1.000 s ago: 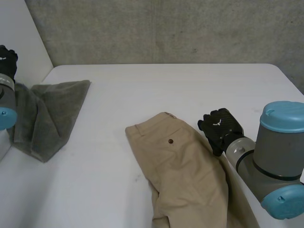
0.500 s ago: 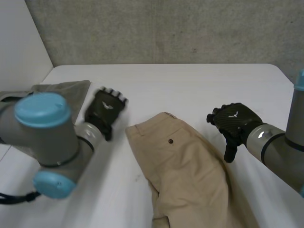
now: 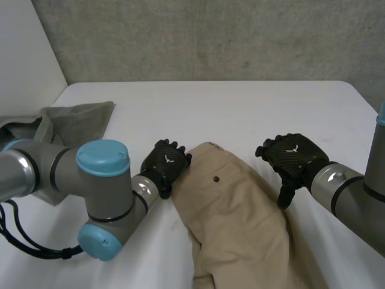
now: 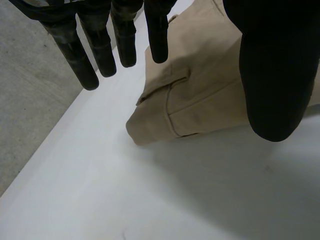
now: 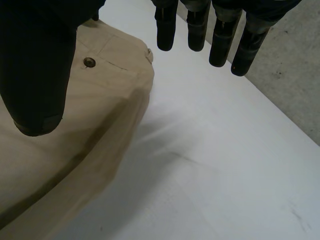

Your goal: Fold the laundry.

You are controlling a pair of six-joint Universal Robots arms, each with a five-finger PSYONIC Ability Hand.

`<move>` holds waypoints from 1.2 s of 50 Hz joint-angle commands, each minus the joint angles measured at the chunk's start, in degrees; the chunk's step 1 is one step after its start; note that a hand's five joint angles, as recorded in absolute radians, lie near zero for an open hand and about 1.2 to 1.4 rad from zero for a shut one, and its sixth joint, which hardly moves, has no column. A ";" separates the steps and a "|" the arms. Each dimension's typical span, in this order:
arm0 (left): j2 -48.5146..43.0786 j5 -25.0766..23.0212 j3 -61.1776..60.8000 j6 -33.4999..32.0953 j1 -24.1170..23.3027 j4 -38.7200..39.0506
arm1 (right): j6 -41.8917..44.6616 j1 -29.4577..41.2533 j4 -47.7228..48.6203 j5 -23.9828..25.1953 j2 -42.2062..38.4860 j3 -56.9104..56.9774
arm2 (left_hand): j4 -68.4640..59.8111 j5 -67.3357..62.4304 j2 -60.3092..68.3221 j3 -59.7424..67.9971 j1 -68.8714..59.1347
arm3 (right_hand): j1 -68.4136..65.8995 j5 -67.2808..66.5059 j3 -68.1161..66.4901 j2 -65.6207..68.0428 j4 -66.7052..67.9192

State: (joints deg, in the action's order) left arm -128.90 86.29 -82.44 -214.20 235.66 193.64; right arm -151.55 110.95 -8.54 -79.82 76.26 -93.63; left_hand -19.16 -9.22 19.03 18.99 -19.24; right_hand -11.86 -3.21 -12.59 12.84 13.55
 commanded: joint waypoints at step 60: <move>-1.01 -10.62 13.89 1.95 -12.60 10.53 | -6.92 -9.78 3.09 0.36 -0.06 2.04 | 7.77 7.83 -7.64 -7.60 7.85 | -1.08 0.27 -0.35 0.10 -0.61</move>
State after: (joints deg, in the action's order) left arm -132.82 72.66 -67.90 -211.98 223.05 207.20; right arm -159.17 101.54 -5.30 -80.14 76.12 -91.75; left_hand -17.13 -6.91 16.92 17.81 -15.20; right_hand -11.86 -3.21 -12.59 12.84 13.55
